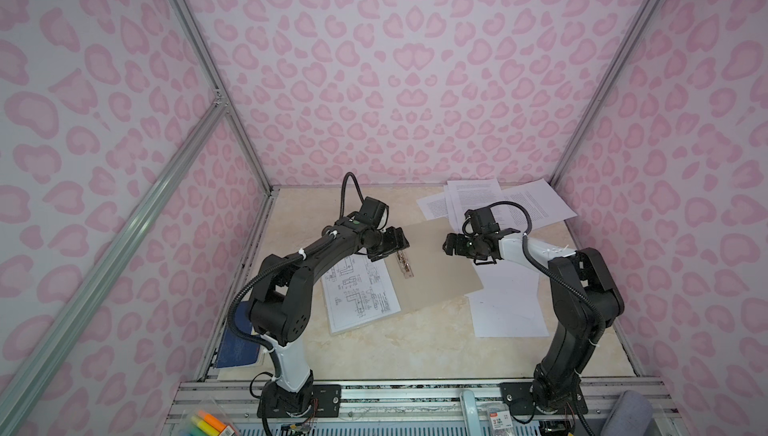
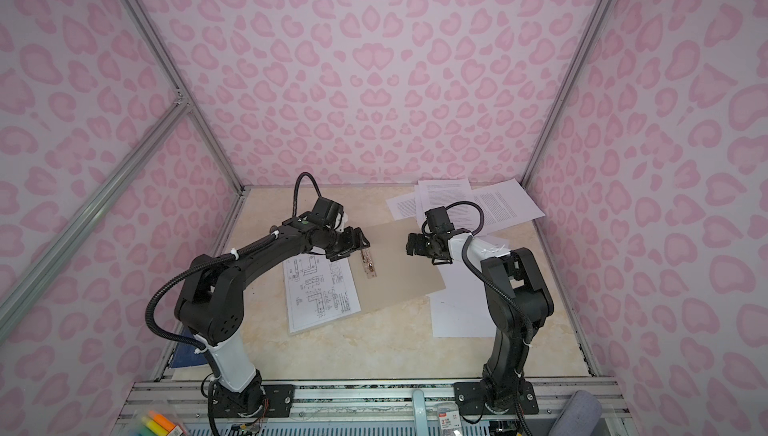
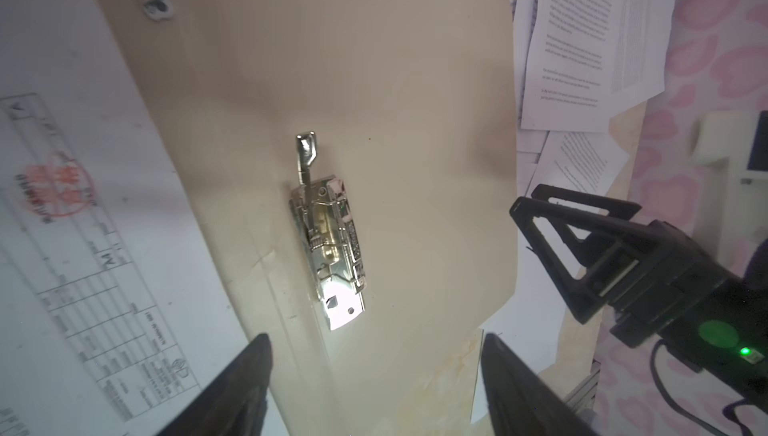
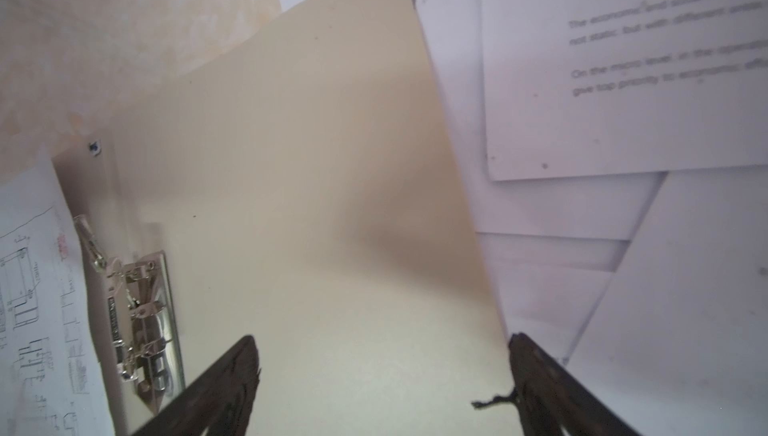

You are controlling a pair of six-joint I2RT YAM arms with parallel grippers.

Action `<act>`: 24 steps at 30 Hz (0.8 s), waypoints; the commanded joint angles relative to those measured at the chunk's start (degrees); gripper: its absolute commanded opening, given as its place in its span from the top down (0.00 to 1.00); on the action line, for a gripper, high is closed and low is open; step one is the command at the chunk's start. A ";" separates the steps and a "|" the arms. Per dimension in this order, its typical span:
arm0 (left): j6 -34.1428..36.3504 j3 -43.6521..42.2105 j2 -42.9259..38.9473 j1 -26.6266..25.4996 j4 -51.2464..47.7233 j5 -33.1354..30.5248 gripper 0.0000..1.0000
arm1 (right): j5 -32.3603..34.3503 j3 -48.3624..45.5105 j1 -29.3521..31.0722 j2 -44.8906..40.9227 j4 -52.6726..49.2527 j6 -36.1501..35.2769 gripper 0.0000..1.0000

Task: Put the files into the folder

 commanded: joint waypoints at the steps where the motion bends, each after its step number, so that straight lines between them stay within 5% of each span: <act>1: 1.69 1.79 3.71 -2.42 -1.31 1.83 0.20 | 1.83 -0.42 -1.76 0.44 0.37 0.26 0.07; 10: 1.26 0.32 7.09 -6.77 -1.90 2.51 0.19 | -1.26 1.16 -5.43 3.75 1.79 0.26 0.08; 24: 0.72 -12.50 1.86 -7.52 -1.78 2.45 0.20 | -2.59 0.73 -6.82 3.81 2.79 2.39 0.10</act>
